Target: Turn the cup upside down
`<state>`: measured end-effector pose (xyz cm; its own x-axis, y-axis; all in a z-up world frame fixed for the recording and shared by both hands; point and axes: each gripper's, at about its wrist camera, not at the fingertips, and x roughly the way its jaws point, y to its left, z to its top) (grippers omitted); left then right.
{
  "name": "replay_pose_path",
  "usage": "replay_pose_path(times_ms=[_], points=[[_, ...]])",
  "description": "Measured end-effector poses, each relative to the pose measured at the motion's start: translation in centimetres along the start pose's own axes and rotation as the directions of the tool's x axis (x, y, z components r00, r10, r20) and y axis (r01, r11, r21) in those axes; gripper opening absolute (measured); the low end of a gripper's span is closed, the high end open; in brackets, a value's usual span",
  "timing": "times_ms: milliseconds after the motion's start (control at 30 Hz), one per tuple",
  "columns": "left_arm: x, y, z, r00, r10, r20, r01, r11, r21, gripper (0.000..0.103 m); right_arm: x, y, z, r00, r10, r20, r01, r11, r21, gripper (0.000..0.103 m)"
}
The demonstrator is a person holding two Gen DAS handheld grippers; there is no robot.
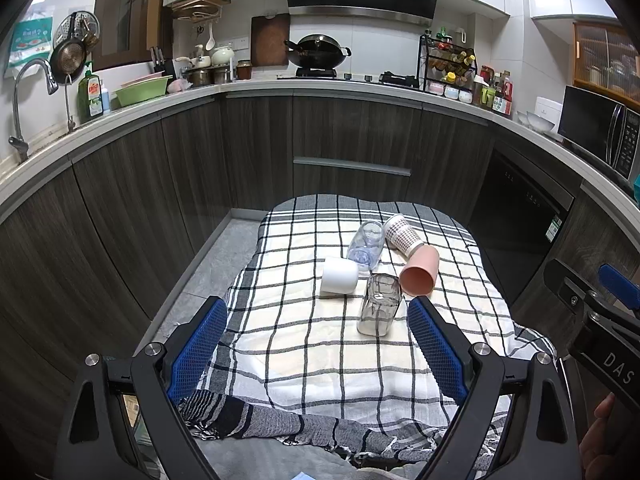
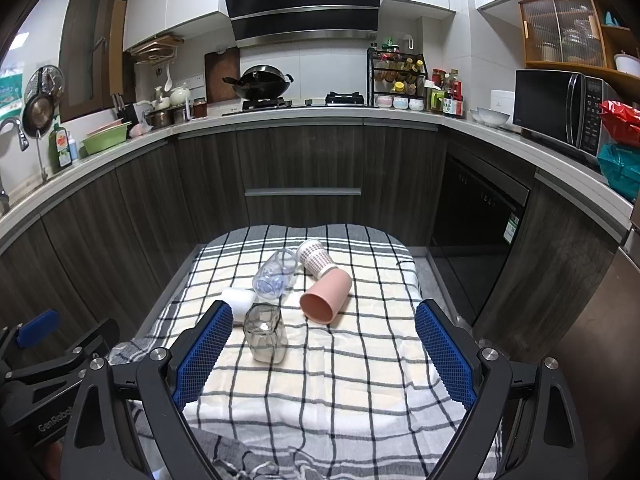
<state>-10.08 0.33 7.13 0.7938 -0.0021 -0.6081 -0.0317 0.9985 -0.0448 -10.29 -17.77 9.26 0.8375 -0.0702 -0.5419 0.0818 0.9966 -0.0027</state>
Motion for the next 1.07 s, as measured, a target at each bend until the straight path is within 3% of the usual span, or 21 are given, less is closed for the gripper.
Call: replay_pose_path(times_ms=[933,1067], points=[[0.31,-0.04,-0.13,1.0,-0.021,-0.011,0.021,1.0,-0.004,0.097,-0.03,-0.11,-0.05,1.0,0.0,-0.002,0.0,1.0,0.004,0.093],[0.92,0.01,-0.2,0.999,-0.016,-0.037,0.016,1.0,-0.019,0.103,0.0,-0.15,-0.08,1.0,0.0,-0.004,0.0,1.0,0.005,0.093]])
